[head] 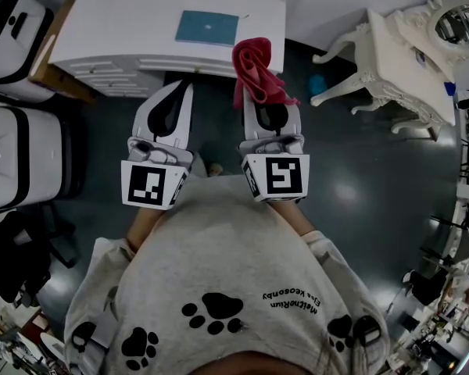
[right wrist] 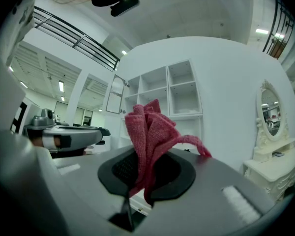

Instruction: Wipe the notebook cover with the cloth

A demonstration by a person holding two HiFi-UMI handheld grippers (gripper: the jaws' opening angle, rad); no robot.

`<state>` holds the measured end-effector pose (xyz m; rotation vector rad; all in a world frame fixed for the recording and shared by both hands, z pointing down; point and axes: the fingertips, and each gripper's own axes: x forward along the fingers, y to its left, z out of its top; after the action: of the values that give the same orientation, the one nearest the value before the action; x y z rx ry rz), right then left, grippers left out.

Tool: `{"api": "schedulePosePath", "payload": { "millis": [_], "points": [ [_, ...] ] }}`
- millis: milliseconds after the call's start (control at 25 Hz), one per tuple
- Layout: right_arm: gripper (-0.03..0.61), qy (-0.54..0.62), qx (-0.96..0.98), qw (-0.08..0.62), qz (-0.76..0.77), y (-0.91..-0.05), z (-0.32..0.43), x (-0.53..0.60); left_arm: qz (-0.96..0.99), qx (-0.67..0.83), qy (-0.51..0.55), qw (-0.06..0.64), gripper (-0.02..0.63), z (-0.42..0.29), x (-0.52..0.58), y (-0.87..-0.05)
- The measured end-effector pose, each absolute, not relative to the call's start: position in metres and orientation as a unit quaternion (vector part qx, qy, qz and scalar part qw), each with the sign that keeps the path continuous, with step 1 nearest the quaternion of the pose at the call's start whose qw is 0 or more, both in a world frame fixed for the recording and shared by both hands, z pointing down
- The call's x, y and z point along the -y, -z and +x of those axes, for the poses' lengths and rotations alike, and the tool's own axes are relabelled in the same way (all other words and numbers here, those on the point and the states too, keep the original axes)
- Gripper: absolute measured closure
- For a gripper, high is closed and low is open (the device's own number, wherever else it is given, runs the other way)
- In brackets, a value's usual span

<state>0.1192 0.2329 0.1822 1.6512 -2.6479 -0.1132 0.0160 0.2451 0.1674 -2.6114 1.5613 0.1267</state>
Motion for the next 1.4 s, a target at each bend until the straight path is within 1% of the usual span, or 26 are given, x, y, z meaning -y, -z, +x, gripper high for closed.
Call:
{"api": "schedulePosePath", "payload": {
  "millis": [360, 680, 1040, 1400],
  "points": [
    [0.528, 0.038, 0.848, 0.008, 0.529, -0.187, 0.123, -0.222, -0.856, -0.513, -0.042, 0.051, 0.618, 0.017, -0.232, -0.171],
    [0.528, 0.041, 0.846, 0.011, 0.531, -0.192, 0.12, -0.188, -0.858, -0.509, -0.043, 0.047, 0.618, 0.012, -0.197, -0.178],
    [0.528, 0.041, 0.847, 0.02, 0.529, -0.197, 0.094, -0.119, -0.864, -0.5, -0.041, 0.043, 0.618, -0.01, -0.126, -0.183],
    [0.528, 0.038, 0.844, 0.043, 0.534, -0.204, 0.059, -0.034, -0.874, -0.484, -0.035, 0.028, 0.618, -0.04, -0.038, -0.193]
  ]
}}
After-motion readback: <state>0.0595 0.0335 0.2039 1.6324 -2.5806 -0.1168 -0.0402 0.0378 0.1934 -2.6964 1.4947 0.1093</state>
